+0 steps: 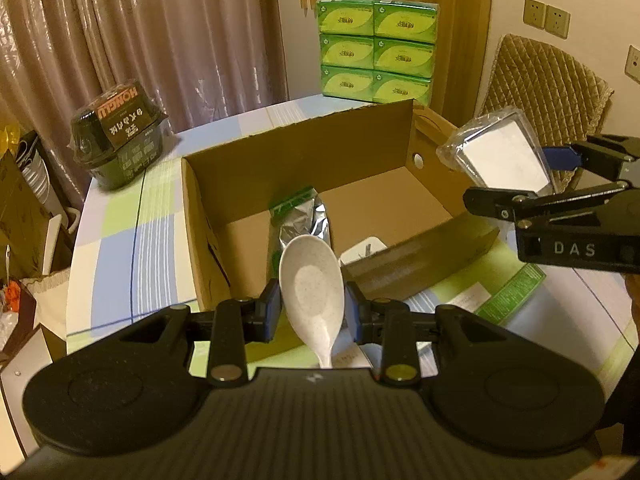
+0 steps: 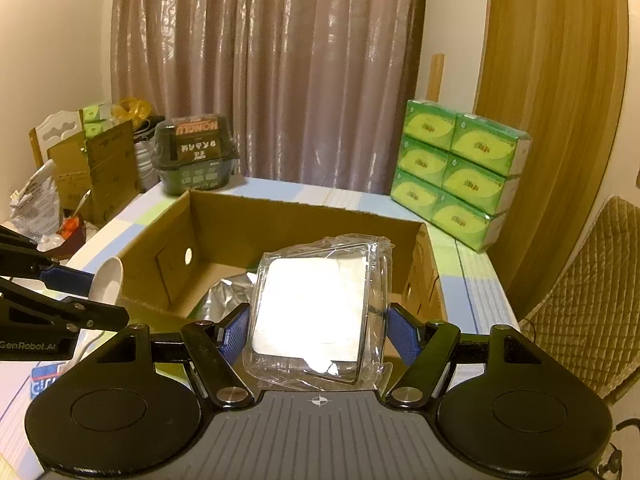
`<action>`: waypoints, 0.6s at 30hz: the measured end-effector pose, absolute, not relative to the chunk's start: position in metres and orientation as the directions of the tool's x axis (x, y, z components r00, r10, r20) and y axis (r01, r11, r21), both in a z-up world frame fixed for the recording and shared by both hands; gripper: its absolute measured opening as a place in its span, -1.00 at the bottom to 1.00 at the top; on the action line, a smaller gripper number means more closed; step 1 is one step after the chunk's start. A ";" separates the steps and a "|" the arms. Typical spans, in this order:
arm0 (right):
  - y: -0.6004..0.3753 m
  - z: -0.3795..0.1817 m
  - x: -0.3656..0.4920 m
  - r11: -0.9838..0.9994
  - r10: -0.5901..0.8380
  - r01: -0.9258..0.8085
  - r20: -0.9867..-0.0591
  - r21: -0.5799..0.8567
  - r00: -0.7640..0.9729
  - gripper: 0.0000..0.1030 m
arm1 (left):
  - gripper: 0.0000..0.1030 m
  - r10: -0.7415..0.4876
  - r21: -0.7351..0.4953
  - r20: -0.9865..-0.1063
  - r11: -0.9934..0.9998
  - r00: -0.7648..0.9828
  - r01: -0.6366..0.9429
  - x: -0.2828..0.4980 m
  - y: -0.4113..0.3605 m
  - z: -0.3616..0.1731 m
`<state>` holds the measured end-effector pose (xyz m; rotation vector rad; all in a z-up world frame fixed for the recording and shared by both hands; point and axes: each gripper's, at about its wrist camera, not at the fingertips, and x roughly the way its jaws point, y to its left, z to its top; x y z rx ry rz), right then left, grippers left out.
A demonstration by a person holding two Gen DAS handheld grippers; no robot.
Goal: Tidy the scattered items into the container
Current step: 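Carry the spoon and the clear packet over the cardboard box with both tools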
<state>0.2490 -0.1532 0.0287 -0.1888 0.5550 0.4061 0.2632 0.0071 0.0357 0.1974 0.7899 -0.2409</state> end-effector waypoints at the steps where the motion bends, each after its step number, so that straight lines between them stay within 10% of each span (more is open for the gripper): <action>1: -0.153 0.029 0.252 0.904 0.323 -0.422 -0.545 -0.064 0.774 0.34 | -0.46 -0.139 0.088 -0.721 0.953 0.679 0.289 0.265 0.007 0.036; 18: -0.156 0.024 0.284 0.912 0.314 -0.408 -0.555 -0.050 0.770 0.34 | -0.46 -0.149 0.096 -0.731 0.944 0.666 0.317 0.299 -0.002 0.031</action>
